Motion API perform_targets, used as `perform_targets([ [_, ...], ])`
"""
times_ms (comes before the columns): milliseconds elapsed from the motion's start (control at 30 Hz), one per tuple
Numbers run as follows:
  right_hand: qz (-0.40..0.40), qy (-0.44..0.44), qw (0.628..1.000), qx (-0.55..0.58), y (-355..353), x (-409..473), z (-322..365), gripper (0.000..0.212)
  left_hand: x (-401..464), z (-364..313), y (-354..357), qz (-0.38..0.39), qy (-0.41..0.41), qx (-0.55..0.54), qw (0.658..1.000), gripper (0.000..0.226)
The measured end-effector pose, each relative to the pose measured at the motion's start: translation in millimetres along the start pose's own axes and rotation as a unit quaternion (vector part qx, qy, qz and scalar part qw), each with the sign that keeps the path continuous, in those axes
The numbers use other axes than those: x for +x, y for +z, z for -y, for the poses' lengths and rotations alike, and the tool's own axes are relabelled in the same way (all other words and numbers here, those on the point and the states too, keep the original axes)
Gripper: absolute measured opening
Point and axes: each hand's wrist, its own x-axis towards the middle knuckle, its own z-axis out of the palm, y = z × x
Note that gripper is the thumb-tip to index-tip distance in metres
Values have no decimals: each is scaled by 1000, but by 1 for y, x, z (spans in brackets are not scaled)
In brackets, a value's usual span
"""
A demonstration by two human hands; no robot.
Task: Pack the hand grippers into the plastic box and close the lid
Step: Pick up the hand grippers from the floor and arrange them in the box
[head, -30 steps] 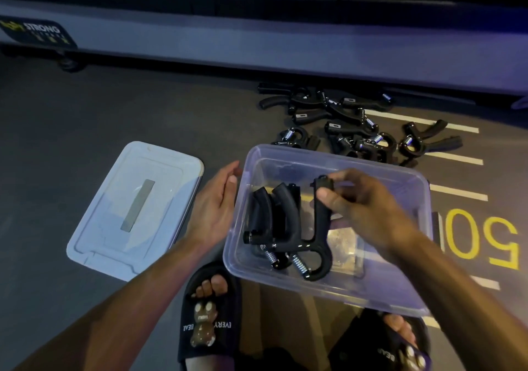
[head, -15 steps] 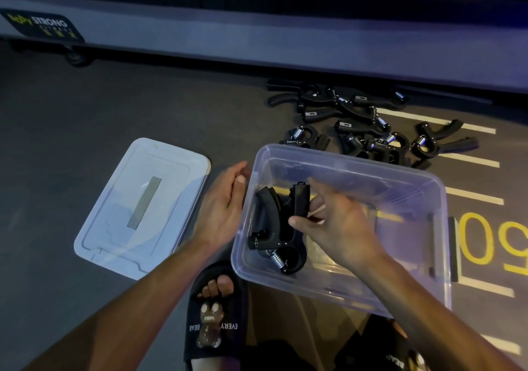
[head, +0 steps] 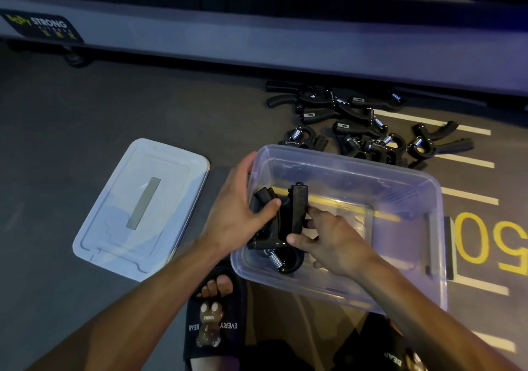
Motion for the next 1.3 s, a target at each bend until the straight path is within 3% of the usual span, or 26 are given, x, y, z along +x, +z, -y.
perform_targets([
  [200,-6,-7,997,-77,13,3,-3,57,2,-6,0,6,-19,31,999,98],
  [500,-14,-23,998,-59,14,3,-6,48,19,-24,15,-32,-38,249,967,101],
  [667,-25,-27,999,-26,14,0,-6,42,20,-22,19,-33,-47,260,964,107],
  [767,-30,-22,999,-2,13,-3,-7,46,21,-15,8,29,-27,198,979,110],
  [867,-26,-37,999,5,11,-6,-9,57,21,-14,-24,19,84,164,983,80],
  [933,-26,-40,999,20,9,-8,-9,62,25,-17,-49,-27,214,246,945,51],
  [1033,-34,-40,998,22,8,-7,-9,61,30,-24,-65,80,348,368,859,43],
  [1167,-41,-31,998,30,10,-6,-9,60,32,-33,-40,205,393,470,763,36],
  [1300,-50,-38,998,29,11,-6,-11,61,36,-35,-20,270,368,514,726,30],
])
